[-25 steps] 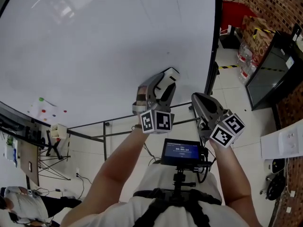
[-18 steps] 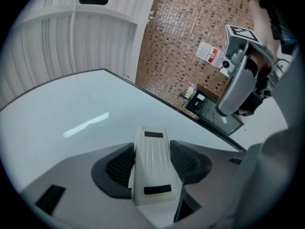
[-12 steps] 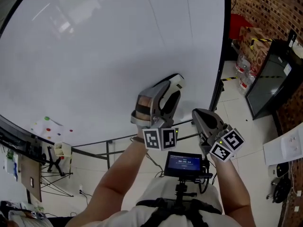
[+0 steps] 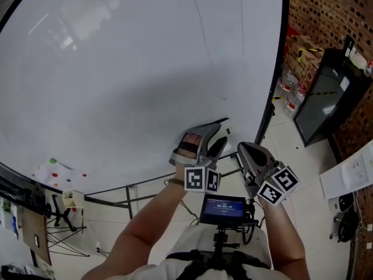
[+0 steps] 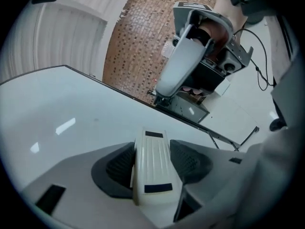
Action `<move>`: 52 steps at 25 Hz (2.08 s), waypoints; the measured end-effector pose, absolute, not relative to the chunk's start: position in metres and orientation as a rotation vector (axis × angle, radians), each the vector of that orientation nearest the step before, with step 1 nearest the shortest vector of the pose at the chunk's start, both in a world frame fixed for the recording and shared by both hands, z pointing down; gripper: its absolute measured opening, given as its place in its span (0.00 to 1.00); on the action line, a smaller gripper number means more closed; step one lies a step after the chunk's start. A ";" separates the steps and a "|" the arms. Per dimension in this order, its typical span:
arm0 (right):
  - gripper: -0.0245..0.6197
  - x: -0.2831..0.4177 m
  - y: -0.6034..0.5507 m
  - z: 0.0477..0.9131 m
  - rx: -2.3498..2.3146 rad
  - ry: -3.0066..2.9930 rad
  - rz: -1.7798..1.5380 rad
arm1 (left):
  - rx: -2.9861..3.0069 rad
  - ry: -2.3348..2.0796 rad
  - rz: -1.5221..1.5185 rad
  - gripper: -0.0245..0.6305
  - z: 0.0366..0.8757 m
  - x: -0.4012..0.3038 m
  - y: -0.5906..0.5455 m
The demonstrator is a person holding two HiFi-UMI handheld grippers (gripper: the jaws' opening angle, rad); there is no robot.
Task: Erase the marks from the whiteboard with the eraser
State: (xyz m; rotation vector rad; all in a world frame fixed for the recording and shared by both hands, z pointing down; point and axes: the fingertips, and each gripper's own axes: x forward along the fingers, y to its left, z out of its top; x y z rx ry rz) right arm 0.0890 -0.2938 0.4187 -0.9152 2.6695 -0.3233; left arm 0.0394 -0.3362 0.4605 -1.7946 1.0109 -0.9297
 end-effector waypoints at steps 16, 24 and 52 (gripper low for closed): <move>0.06 0.104 -0.291 0.430 -0.918 2.683 -0.347 | -1.933 1.149 -0.742 0.44 0.343 0.054 -0.338; 0.06 0.131 -0.313 0.424 -0.841 2.694 -0.369 | -1.677 1.211 -0.660 0.44 0.279 0.047 -0.335; 0.06 0.132 -0.301 0.333 -0.400 2.758 -0.092 | -1.465 1.203 -0.778 0.44 0.260 0.063 -0.335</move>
